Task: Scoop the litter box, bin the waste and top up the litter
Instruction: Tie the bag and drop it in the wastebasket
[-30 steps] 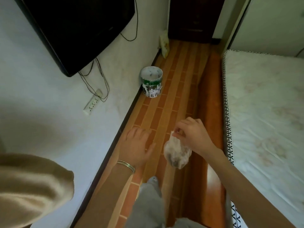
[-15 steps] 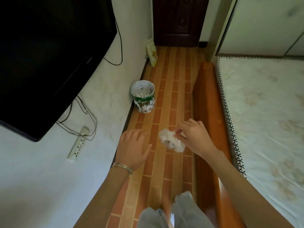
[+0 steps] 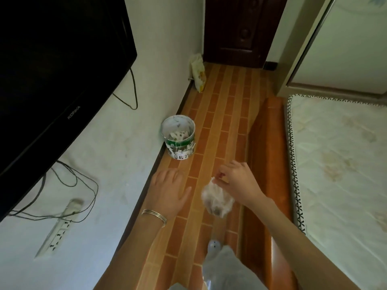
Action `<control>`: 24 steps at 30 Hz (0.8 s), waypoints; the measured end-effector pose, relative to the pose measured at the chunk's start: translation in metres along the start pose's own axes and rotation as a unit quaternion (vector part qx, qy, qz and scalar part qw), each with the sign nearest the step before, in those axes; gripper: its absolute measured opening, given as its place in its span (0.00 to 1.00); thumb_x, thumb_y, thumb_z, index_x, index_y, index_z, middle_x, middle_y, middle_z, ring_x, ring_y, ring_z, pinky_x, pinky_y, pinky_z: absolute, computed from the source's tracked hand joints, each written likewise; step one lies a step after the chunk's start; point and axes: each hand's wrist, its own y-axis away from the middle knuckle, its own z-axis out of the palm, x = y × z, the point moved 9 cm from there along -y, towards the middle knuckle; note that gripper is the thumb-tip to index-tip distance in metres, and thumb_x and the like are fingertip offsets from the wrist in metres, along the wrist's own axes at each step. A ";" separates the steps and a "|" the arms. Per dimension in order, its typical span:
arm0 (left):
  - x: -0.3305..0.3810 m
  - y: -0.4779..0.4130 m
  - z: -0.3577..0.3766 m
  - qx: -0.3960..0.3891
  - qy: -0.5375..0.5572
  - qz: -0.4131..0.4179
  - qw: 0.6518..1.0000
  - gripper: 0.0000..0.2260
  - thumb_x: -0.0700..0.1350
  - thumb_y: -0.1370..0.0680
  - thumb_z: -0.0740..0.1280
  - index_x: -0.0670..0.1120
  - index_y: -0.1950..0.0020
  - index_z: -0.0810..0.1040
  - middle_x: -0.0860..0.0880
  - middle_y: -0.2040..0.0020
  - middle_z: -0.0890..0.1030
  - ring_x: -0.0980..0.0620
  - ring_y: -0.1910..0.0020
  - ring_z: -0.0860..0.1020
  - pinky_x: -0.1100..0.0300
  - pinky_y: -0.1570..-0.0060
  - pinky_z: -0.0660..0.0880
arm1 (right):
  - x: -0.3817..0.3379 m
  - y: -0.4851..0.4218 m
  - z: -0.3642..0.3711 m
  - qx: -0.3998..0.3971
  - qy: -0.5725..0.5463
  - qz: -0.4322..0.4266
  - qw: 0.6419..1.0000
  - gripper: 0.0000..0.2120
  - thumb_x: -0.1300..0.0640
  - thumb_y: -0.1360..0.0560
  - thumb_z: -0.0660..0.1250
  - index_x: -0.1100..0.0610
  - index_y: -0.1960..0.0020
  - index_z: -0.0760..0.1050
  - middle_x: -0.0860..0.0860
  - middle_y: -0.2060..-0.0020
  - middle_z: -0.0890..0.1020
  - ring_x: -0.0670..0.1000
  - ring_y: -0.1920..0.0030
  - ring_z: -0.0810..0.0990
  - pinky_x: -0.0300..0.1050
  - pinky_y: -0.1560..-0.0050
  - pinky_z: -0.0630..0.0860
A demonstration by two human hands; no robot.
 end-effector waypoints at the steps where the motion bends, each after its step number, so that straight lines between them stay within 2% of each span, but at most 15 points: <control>1: 0.002 -0.017 0.000 0.002 -0.001 -0.005 1.000 0.22 0.57 0.27 0.54 0.47 0.43 0.78 0.48 0.46 0.80 0.46 0.46 0.77 0.48 0.44 0.73 | 0.009 -0.016 -0.004 -0.004 0.001 -0.009 1.000 0.06 0.49 0.27 0.67 0.51 0.56 0.75 0.45 0.59 0.80 0.49 0.53 0.74 0.45 0.52 0.64; 8: -0.018 -0.098 0.027 -0.022 -0.004 -0.053 0.998 0.23 0.58 0.26 0.53 0.48 0.40 0.77 0.48 0.44 0.79 0.45 0.44 0.76 0.47 0.43 0.72 | 0.060 -0.110 -0.025 -0.007 0.001 -0.040 0.999 0.05 0.50 0.27 0.67 0.50 0.56 0.75 0.44 0.59 0.79 0.49 0.53 0.73 0.43 0.54 0.62; 14: -0.038 -0.165 0.031 0.007 0.007 -0.058 0.998 0.22 0.57 0.27 0.55 0.48 0.42 0.78 0.49 0.47 0.80 0.46 0.47 0.76 0.50 0.44 0.69 | 0.096 -0.182 -0.024 -0.015 0.007 -0.038 0.999 0.05 0.50 0.26 0.66 0.51 0.54 0.75 0.44 0.57 0.79 0.49 0.51 0.73 0.44 0.54 0.61; 18: -0.053 -0.216 0.043 0.006 0.010 -0.056 0.998 0.21 0.56 0.29 0.56 0.48 0.44 0.79 0.49 0.48 0.81 0.45 0.49 0.78 0.49 0.46 0.75 | 0.114 -0.229 -0.014 -0.021 -0.002 -0.036 0.999 0.05 0.49 0.26 0.67 0.50 0.55 0.76 0.44 0.58 0.79 0.49 0.51 0.74 0.46 0.52 0.64; 24: -0.089 -0.292 0.064 -0.030 0.035 -0.069 0.997 0.23 0.57 0.29 0.55 0.47 0.43 0.79 0.47 0.47 0.80 0.44 0.48 0.78 0.49 0.47 0.76 | 0.134 -0.308 0.001 -0.063 -0.030 -0.034 0.997 0.05 0.48 0.27 0.66 0.48 0.54 0.75 0.42 0.57 0.79 0.47 0.51 0.73 0.47 0.51 0.67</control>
